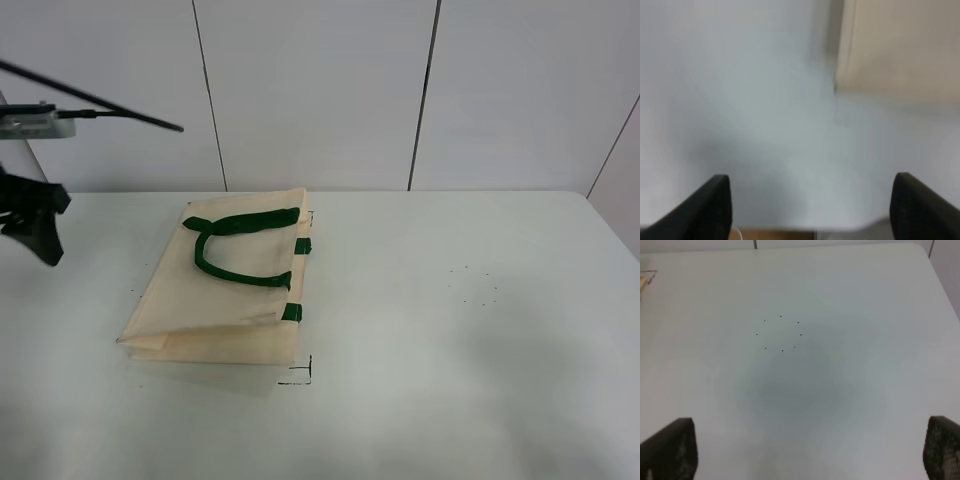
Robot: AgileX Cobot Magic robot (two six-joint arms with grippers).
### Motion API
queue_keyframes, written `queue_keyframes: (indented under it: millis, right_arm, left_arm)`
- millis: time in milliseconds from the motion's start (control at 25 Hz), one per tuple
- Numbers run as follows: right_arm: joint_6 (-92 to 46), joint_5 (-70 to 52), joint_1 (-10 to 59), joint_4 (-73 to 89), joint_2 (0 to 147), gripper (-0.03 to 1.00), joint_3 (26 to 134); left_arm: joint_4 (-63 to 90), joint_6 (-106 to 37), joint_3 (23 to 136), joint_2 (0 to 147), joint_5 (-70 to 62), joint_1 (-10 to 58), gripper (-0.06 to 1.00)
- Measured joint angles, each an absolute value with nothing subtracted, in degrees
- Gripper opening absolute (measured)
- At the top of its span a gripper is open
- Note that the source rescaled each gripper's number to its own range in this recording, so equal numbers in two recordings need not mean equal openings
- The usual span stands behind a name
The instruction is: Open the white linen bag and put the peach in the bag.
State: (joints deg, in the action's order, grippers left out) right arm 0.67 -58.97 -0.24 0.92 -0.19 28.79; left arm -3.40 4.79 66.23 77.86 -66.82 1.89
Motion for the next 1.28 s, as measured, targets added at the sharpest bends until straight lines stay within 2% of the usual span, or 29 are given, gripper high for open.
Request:
queue_keyframes:
  millis: [360, 560, 880, 1280]
  right_arm:
    - [0.67, -58.97, -0.24, 0.92, -0.19, 1.0, 28.79]
    - [0.67, -58.97, -0.24, 0.92, -0.19, 1.0, 28.79]
    - [0.67, -58.97, -0.24, 0.92, -0.19, 1.0, 28.79]
    - [0.67, -58.97, -0.24, 0.92, -0.19, 1.0, 28.79]
  left_arm:
    - [-4.15, 4.73, 39.69, 47.8, -64.53, 1.89, 0.98]
    - [-4.15, 3.54, 31.32, 31.36, -60.7, 1.89, 0.98]
    - [-4.09, 3.24, 28.54, 12.34, -60.37, 1.89, 0.98]
    - [-3.64, 2.76, 28.3, 0.16, -60.37, 1.89, 0.98]
